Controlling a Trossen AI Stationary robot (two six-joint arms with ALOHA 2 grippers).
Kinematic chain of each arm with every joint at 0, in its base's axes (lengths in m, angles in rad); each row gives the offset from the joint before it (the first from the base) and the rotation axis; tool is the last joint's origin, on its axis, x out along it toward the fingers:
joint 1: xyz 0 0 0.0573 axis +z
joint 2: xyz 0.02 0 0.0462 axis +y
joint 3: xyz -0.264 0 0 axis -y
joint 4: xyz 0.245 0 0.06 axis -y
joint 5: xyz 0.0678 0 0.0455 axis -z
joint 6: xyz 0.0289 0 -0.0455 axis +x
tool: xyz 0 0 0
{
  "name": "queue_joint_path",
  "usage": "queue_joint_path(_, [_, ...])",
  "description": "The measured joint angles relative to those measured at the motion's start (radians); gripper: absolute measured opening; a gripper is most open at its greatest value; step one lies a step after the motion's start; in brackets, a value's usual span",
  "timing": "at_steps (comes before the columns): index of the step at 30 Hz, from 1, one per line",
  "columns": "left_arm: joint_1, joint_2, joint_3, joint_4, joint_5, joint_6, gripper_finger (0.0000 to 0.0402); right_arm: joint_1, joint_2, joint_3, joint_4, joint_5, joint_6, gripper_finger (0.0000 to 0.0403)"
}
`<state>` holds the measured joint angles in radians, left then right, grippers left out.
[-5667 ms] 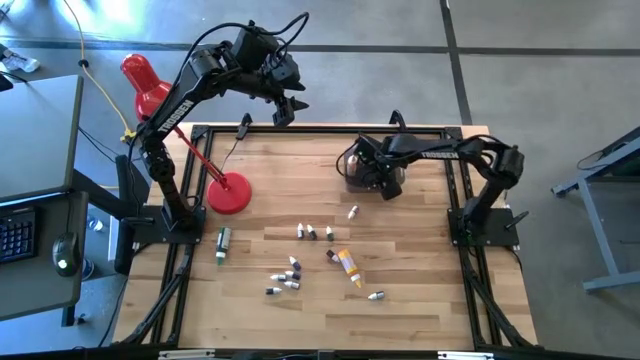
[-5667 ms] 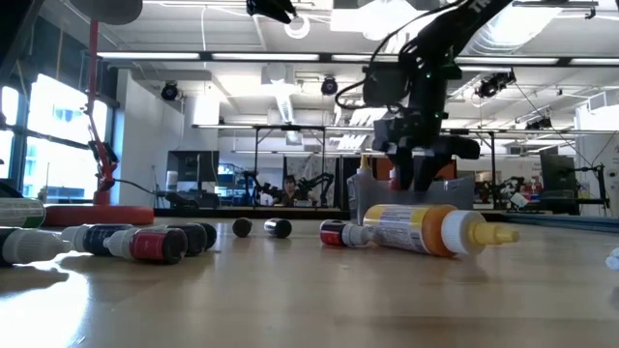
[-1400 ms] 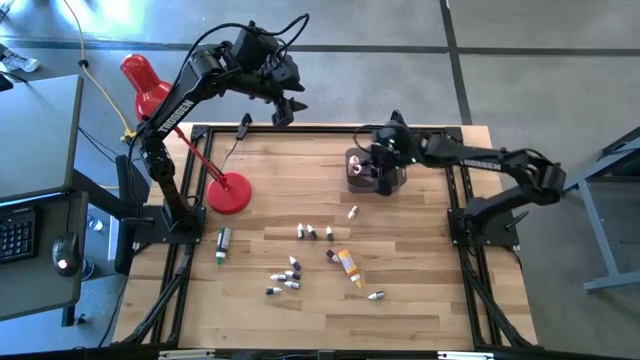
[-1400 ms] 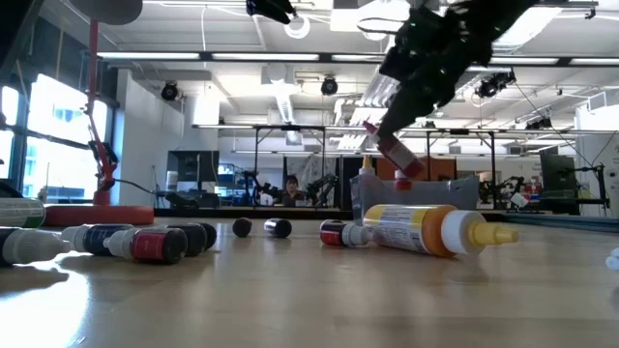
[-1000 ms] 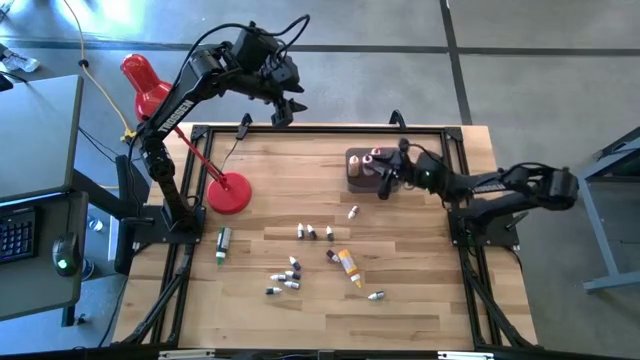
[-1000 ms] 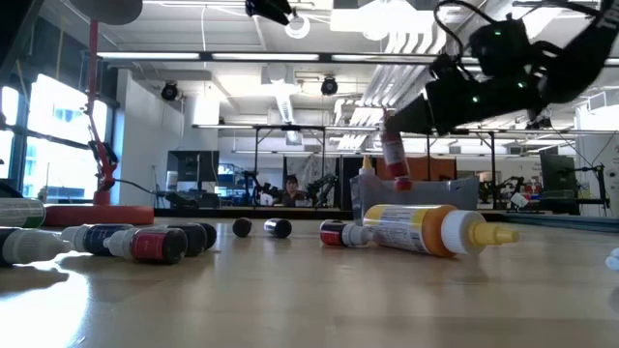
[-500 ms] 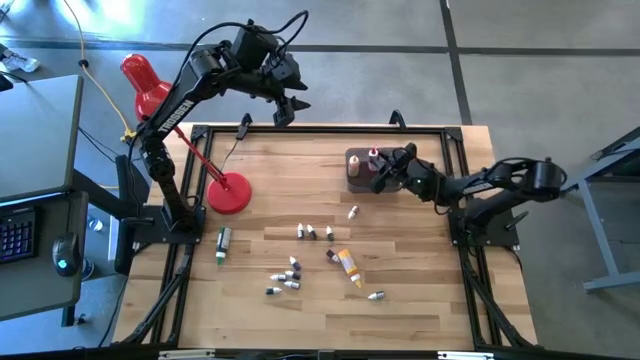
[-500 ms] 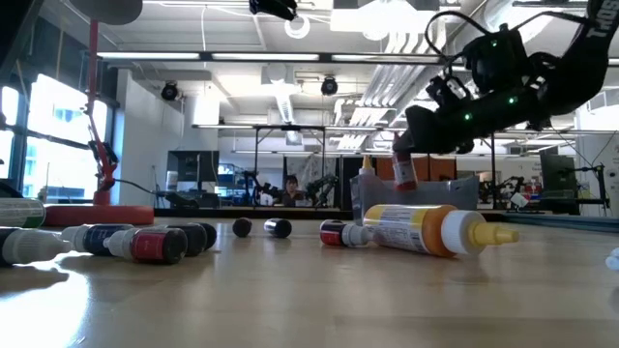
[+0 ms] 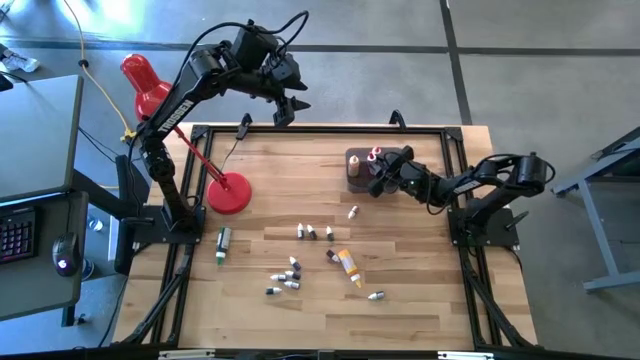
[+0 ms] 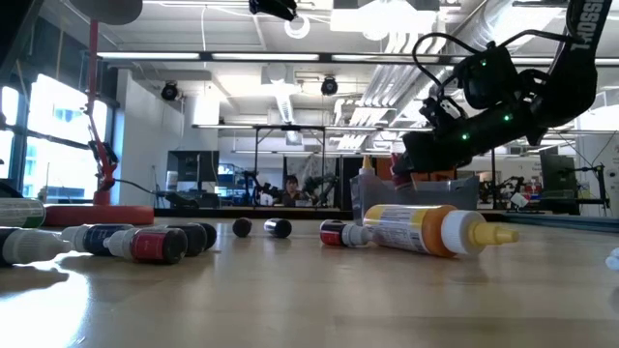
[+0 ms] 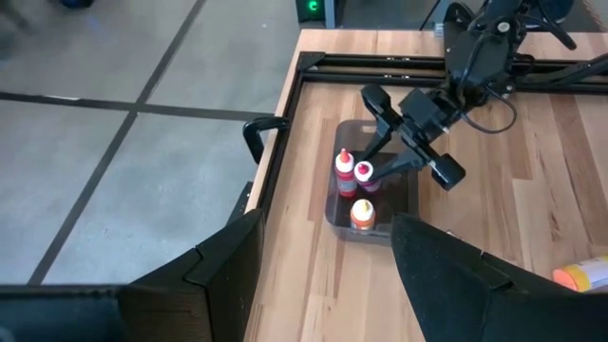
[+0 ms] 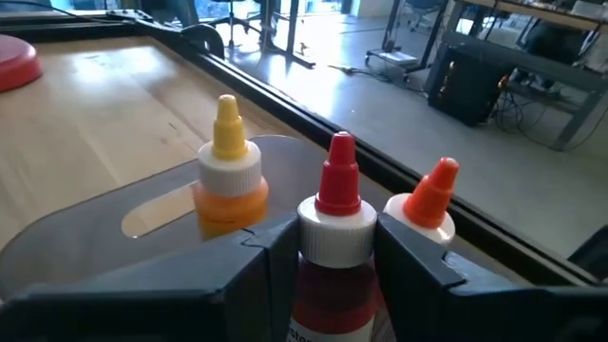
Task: Pick & Place food coloring
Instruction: Put the large red food coloring bottle into the bin
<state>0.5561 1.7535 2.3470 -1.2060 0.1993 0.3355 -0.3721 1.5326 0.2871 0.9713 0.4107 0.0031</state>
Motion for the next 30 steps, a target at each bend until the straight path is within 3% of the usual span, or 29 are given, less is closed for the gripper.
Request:
queue_joint_path(9, [0.000, 0.000, 0.000, 0.000, 0.000, 0.000, 0.0225, 0.000, 0.000, 0.000, 0.000, 0.002, -0.011, 0.0167])
queue_joint_path(18, [0.000, 0.000, 0.000, 0.000, -0.001, -0.003, 0.0225, 0.002, -0.008, 0.000, 0.087, 0.010, -0.087, 0.0174])
queue_joint_path(26, [0.000, 0.000, 0.000, -0.030, -0.002, -0.003, 0.0225, 0.016, -0.136, 0.000, 0.091, -0.090, -0.089, 0.0174])
queue_joint_path(30, [0.000, 0.000, 0.000, -0.031, -0.002, -0.003, 0.0225, 0.069, -0.231, 0.000, -0.060, -0.108, -0.112, 0.0170])
